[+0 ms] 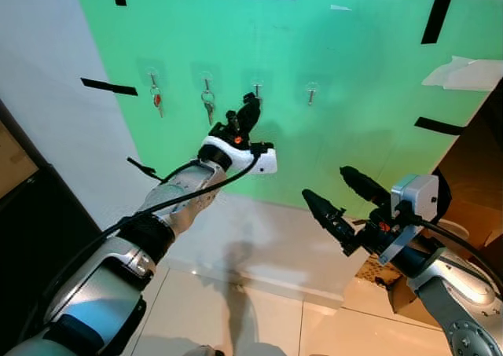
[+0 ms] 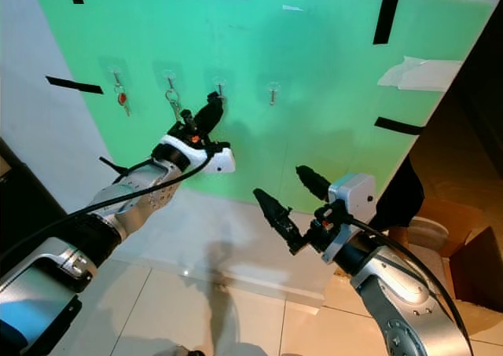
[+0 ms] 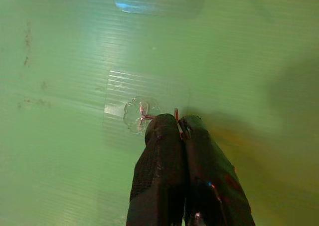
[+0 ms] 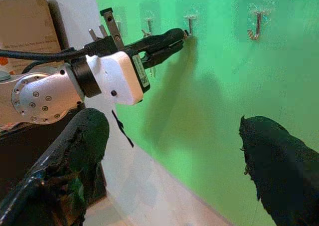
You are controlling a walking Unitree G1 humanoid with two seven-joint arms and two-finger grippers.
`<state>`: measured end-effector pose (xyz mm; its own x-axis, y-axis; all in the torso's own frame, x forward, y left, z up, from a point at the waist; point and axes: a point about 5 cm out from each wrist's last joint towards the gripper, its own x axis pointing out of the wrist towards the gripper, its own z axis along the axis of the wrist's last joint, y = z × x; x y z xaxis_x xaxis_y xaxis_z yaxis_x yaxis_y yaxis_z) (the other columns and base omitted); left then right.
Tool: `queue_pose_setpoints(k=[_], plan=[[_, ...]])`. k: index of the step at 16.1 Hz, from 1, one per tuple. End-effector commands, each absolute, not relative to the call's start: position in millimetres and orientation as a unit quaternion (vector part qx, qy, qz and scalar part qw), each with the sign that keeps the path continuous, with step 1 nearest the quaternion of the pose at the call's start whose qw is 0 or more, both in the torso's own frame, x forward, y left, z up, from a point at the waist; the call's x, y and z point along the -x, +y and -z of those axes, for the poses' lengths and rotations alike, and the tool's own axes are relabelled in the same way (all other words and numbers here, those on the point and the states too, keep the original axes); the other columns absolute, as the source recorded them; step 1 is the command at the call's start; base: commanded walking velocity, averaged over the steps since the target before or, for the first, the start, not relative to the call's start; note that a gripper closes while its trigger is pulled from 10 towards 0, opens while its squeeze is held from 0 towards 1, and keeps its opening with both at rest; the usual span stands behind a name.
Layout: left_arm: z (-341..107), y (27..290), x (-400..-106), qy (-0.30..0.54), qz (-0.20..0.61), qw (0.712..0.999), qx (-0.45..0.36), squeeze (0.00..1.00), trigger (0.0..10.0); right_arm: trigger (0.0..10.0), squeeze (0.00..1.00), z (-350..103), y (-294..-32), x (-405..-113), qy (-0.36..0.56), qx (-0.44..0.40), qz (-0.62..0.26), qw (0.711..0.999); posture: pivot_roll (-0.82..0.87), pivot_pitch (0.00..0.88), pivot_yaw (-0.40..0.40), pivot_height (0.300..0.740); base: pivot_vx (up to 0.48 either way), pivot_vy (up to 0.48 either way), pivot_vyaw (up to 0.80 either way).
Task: Hang keys on a hook
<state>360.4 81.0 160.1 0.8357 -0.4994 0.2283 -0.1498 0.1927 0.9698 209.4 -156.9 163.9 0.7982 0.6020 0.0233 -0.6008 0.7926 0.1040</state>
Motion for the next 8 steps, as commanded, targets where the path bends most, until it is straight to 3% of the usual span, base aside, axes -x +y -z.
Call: queue_pose_setpoints(k=[1,2,8], plan=[[-137.9,83.9,-356.9,-0.21,0.167,0.73,-0.629,0.0,10.0,10.0,0.0,-165.5,-158.0,-210.2,0.0,-0.051,-0.314,0.948,-0.24,0.0,0.028,0.74,0.0,0.0,0.0],[-137.5,84.0,-356.4,-0.207,0.173,0.737,-0.619,1.0,10.0,10.0,0.0,-165.5,-158.0,-210.2,0.0,-0.051,-0.314,0.948,-0.24,0.0,0.028,0.74,0.0,0.0,0.0],[-137.6,83.7,-354.0,-0.204,0.186,0.747,-0.604,1.0,10.0,10.0,0.0,-165.8,-157.4,-209.7,0.0,-0.051,-0.316,0.947,-0.24,0.0,0.025,0.74,0.0,0.0,0.0]])
